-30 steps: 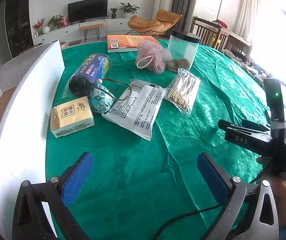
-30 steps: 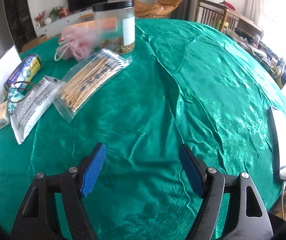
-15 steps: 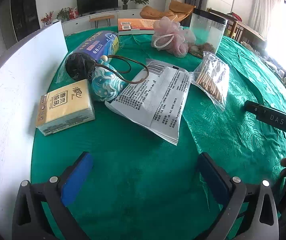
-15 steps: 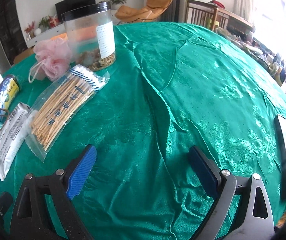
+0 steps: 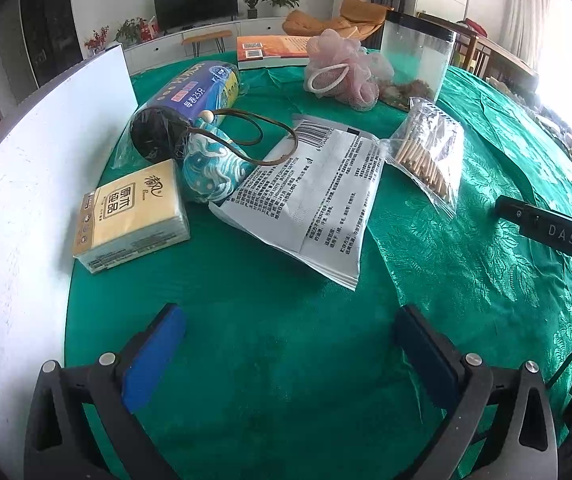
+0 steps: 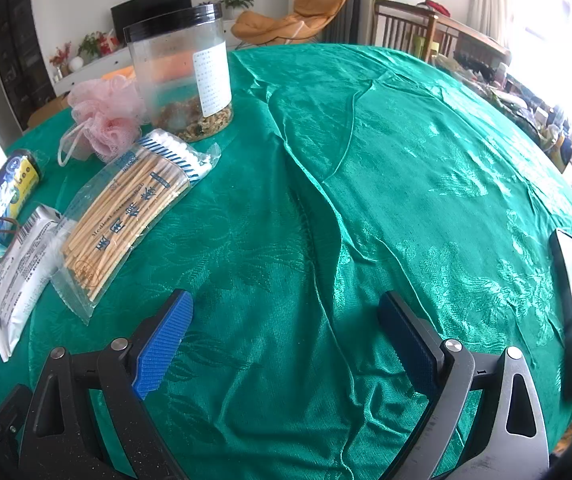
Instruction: Organize soft objects
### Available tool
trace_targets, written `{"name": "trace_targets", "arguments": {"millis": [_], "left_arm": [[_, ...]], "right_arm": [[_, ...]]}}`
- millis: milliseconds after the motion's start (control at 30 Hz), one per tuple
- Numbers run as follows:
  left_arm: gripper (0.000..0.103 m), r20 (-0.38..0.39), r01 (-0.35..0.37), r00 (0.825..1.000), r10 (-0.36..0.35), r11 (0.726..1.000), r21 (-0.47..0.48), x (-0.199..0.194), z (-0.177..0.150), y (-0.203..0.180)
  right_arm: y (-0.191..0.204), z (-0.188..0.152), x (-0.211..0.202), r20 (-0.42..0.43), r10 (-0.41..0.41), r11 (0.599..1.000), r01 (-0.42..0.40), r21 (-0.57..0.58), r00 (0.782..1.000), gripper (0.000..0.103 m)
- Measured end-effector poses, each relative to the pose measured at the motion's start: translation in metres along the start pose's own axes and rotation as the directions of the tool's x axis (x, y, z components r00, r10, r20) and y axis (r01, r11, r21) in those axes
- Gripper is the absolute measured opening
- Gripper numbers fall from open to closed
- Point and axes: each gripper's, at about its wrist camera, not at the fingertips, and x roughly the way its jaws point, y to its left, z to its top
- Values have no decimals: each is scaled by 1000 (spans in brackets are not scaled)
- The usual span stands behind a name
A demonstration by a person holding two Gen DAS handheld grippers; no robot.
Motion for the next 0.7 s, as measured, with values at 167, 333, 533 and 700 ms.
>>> {"name": "trace_targets", "arguments": {"millis": [167,333,533,700], "left_arm": [[103,0,0,1000,0,1000,0,0,0,0],[103,0,1,1000,-1,1000,0,0,0,0],[103,1,-3,1000,3,1000,-2,0,0,0],[103,1,-3,1000,3,1000,-2,1,0,0]], "right_arm": [[0,0,0,0,0,1000,0,0,1000,96],[0,0,0,0,0,1000,0,0,1000,96],[0,0,0,0,0,1000,0,0,1000,96],[0,0,0,0,0,1000,0,0,1000,96]]}}
